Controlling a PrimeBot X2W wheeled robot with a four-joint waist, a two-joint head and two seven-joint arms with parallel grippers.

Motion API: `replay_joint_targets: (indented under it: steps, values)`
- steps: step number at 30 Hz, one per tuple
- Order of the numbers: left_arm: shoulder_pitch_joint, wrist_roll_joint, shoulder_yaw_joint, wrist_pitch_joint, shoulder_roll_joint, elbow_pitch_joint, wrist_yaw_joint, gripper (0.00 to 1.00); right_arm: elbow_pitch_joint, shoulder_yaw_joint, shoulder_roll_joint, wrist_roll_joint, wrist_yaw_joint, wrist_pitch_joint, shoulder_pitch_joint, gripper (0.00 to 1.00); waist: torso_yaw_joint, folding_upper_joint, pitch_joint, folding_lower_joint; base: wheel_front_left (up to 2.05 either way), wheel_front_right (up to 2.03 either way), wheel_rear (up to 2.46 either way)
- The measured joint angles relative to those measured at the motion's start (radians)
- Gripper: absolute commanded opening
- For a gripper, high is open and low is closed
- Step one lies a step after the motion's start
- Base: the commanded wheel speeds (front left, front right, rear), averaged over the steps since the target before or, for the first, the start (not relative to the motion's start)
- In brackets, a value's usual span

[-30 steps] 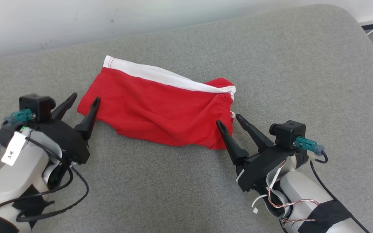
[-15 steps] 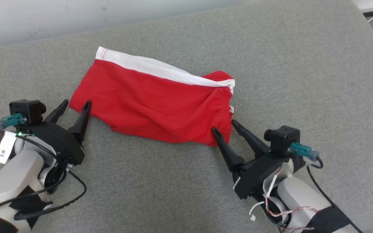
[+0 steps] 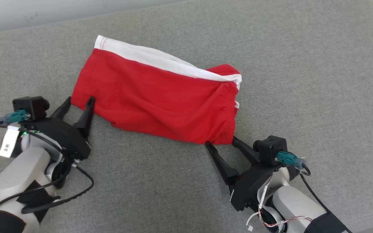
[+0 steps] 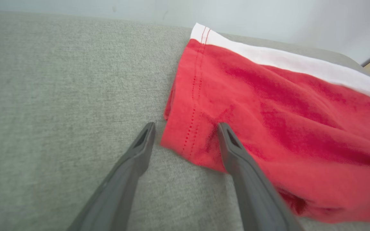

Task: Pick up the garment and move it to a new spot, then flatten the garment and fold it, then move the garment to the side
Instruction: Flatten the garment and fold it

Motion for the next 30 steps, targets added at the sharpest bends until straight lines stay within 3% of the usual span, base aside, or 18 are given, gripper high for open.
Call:
replay_joint_targets:
  steps: [3, 4, 5, 6, 7, 19, 30]
  values:
    - [-0.004, 0.0, -0.013, 0.004, -0.007, -0.01, 0.0, 0.97, 0.007, 0.007, -0.007, -0.025, -0.009, 0.001, -0.007, 1.0, 0.006, 0.0, 0.008, -0.0001, 0.0, 0.0, 0.0]
    - [-0.005, -0.001, -0.013, 0.003, -0.007, -0.01, 0.0, 0.51, 0.011, 0.01, -0.006, -0.03, -0.012, 0.001, -0.013, 0.34, 0.009, 0.0, 0.01, 0.0, 0.0, 0.0, 0.0]
    - [-0.006, -0.002, -0.015, 0.003, -0.01, -0.012, 0.0, 0.4, 0.011, 0.01, -0.007, -0.031, -0.017, 0.001, -0.018, 0.08, 0.012, 0.0, 0.012, 0.0, 0.0, 0.0, 0.0]
    - [-0.007, -0.002, -0.017, 0.003, -0.011, -0.014, 0.0, 0.09, 0.012, 0.011, -0.007, -0.035, -0.018, 0.001, -0.019, 0.0, 0.015, 0.0, 0.014, 0.0, 0.0, 0.0, 0.0]
    - [-0.009, -0.002, -0.02, 0.002, -0.011, -0.016, 0.0, 0.0, 0.013, 0.012, -0.007, -0.039, -0.023, -0.001, -0.019, 0.0, 0.017, -0.0001, 0.017, -0.0001, 0.0, 0.0, 0.0]
    - [0.008, -0.026, -0.036, -0.012, -0.019, -0.009, 0.0, 0.0, 0.047, 0.005, -0.014, -0.04, -0.025, -0.019, -0.025, 0.0, 0.026, 0.0, -0.002, 0.0, 0.0, 0.0, 0.0]
    - [0.107, -0.056, -0.044, -0.029, -0.05, -0.019, 0.0, 0.0, 0.084, -0.044, -0.073, 0.022, 0.03, -0.033, 0.013, 0.0, 0.03, 0.0, -0.076, 0.0, 0.0, 0.0, 0.0]
